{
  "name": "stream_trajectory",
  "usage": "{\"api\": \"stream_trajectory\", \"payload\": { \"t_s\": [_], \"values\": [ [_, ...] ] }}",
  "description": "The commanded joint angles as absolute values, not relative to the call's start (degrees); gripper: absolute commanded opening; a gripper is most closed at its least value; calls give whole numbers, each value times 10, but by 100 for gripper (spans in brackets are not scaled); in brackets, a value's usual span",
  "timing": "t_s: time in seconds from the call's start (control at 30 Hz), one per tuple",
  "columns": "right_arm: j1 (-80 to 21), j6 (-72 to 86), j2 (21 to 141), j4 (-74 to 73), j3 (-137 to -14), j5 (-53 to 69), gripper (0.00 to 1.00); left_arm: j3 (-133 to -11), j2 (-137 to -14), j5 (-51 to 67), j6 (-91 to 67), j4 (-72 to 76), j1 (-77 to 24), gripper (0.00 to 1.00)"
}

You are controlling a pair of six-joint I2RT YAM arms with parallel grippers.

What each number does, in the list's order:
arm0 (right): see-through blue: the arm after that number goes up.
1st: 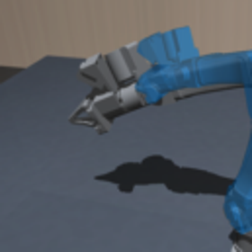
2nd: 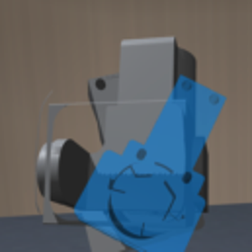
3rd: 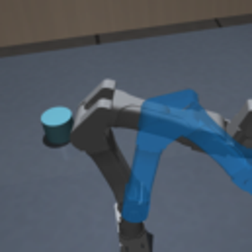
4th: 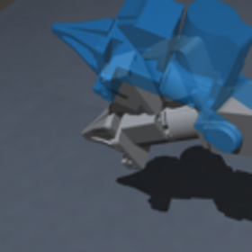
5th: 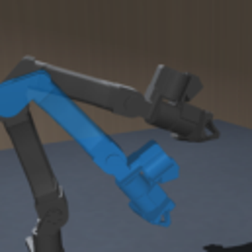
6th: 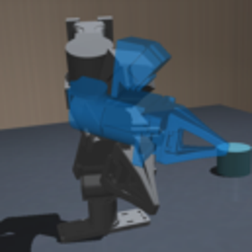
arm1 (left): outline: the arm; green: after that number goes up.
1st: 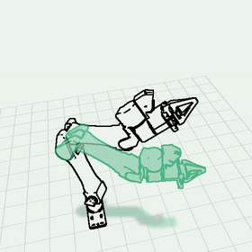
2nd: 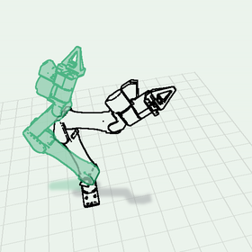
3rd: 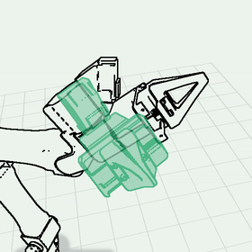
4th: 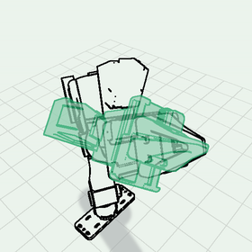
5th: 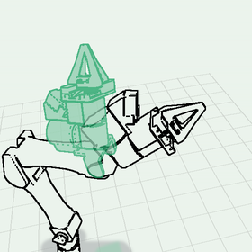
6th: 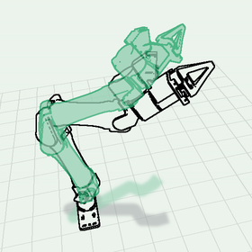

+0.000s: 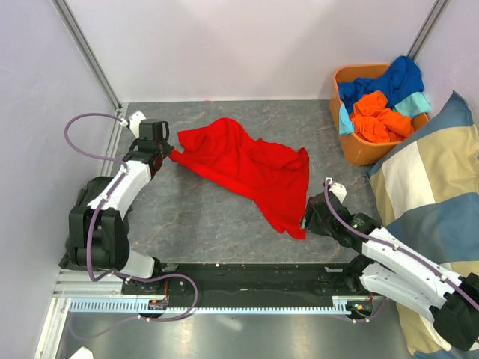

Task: Fold and stack the t-shirts
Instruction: Flatten out the tshirt

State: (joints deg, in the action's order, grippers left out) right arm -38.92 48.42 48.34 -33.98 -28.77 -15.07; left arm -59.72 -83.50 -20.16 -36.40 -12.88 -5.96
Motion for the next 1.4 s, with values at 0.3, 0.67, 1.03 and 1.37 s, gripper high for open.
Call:
{"api": "stream_trajectory", "payload": {
  "t_s": [0.3, 0.67, 1.03, 1.37],
  "values": [
    [-425, 527, 494, -307, -243, -116, 59, -597, -832, -190, -357, -102, -57, 2],
    [-433, 521, 548, -265, -223, -146, 59, -584, -825, -192, -354, -98, -55, 2],
    [-434, 492, 616, -233, -245, -161, 60, -573, -823, -192, -356, -96, -51, 2],
    [-435, 471, 697, -169, -254, -139, 55, -566, -818, -191, -355, -94, -47, 2]
  ]
}}
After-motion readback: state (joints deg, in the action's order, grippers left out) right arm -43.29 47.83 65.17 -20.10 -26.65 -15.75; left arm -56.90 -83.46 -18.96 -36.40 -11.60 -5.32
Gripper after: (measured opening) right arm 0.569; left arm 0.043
